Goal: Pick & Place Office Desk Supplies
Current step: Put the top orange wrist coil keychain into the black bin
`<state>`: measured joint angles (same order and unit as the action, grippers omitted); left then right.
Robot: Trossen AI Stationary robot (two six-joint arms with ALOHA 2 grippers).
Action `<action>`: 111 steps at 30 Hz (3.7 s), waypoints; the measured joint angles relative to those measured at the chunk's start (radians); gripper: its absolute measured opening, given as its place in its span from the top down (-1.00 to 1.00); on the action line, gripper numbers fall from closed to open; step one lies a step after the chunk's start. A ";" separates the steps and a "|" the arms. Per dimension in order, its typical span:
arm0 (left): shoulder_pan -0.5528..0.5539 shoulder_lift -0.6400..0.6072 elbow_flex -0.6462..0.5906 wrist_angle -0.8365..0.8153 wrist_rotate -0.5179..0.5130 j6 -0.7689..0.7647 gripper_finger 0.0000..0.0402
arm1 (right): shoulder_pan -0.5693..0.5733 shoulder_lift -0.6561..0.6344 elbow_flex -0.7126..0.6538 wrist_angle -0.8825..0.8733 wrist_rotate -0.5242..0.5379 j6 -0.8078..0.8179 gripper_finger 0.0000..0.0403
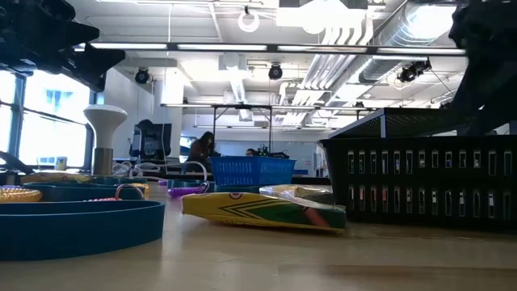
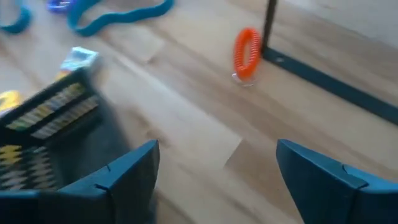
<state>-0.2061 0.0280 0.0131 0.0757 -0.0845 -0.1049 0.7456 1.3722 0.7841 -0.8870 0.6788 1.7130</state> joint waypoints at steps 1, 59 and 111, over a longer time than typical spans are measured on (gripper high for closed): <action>0.000 0.000 0.000 0.000 0.000 -0.004 -0.19 | -0.009 0.024 0.000 0.001 0.008 0.000 -0.51; 0.000 0.000 0.000 0.014 -0.018 -0.016 -0.19 | -0.353 0.418 0.000 0.289 0.082 -0.089 -0.48; 0.000 0.000 0.000 0.002 -0.018 -0.062 -0.19 | -0.295 0.335 0.011 0.288 0.071 -0.328 0.91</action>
<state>-0.2062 0.0282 0.0128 0.0780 -0.1020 -0.1672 0.4505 1.7077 0.7949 -0.5993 0.7494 1.3855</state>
